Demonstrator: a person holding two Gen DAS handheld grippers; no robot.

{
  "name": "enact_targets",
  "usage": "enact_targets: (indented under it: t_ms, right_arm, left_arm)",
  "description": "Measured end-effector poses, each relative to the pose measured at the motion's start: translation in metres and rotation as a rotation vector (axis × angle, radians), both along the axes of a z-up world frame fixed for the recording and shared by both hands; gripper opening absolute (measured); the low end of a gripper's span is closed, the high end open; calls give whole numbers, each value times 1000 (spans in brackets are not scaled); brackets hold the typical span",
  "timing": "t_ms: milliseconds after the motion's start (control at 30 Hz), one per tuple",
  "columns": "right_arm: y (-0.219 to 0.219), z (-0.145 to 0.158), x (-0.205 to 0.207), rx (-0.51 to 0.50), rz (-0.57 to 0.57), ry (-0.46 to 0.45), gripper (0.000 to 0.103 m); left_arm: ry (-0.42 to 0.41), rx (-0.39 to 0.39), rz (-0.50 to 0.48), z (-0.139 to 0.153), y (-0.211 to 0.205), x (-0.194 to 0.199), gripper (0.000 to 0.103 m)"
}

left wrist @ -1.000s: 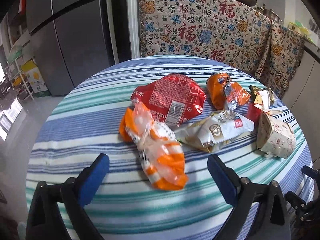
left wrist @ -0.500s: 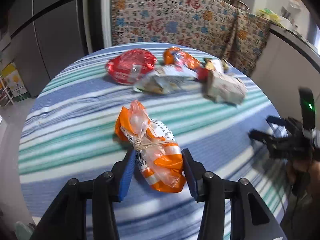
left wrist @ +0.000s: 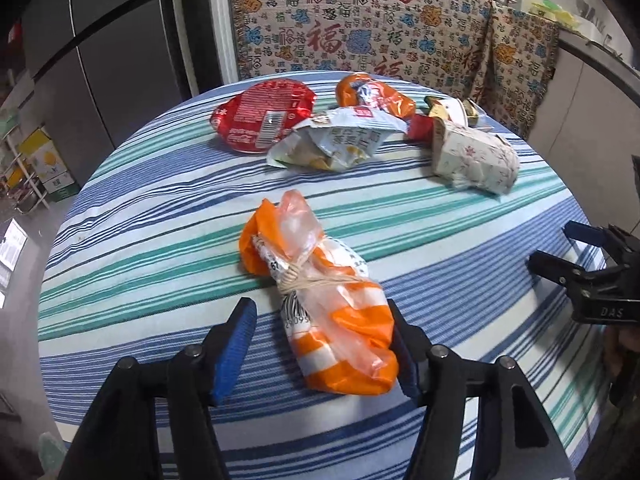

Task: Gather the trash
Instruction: 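Grasp the long red snack wrapper with the right gripper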

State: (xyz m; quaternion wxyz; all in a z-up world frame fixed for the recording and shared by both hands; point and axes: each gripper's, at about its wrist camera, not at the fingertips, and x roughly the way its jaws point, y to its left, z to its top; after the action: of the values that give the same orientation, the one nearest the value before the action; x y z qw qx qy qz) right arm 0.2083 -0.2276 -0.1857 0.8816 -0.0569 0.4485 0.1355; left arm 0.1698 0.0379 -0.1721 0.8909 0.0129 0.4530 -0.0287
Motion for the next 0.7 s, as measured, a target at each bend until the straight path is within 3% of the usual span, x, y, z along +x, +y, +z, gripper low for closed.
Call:
enact_targets:
  t_ms: [67,133,433,700]
  right_arm:
    - [0,0,0,0,0,0,103]
    - [0,0,0,2,1,1,103]
    - [-5,7,8,14,19,1,100]
    - [6,21,41,212,60,-34,93]
  left_arm:
    - [-5,10,-2,-1,1,1,69]
    - [-7,11,13,-2,5,3,81]
    - [-8,9,15,-3,8,6,83]
    - [-9,9,14,-2,8,6,83]
